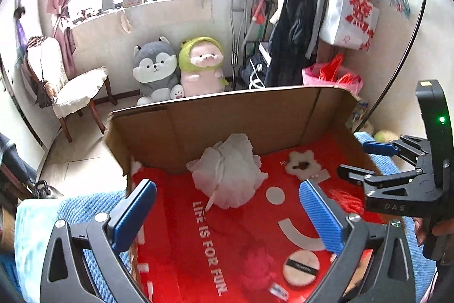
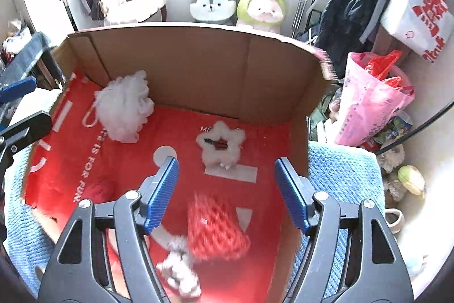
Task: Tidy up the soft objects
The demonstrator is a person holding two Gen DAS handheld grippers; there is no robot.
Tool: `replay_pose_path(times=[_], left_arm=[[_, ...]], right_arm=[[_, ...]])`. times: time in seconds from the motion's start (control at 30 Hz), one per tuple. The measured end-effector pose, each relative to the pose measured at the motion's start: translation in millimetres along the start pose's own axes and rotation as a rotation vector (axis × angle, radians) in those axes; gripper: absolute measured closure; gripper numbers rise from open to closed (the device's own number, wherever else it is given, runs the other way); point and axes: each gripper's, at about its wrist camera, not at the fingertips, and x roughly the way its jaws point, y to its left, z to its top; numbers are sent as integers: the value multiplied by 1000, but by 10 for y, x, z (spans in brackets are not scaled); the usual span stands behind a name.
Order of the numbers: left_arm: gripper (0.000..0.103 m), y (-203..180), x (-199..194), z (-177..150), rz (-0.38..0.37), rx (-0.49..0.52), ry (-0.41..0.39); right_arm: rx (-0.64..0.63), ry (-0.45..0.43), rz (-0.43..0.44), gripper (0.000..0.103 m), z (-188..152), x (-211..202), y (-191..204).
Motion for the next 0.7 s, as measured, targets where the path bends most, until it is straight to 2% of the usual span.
replay_pose_path(times=[0.27, 0.7], left_arm=[[0, 264, -497, -300, 20, -75, -50], [0, 728, -1142, -1204, 123, -97, -128]], right_arm=[[4, -74, -15, 28, -316, -525, -88], [64, -145, 23, 28, -1171, -1027, -456]])
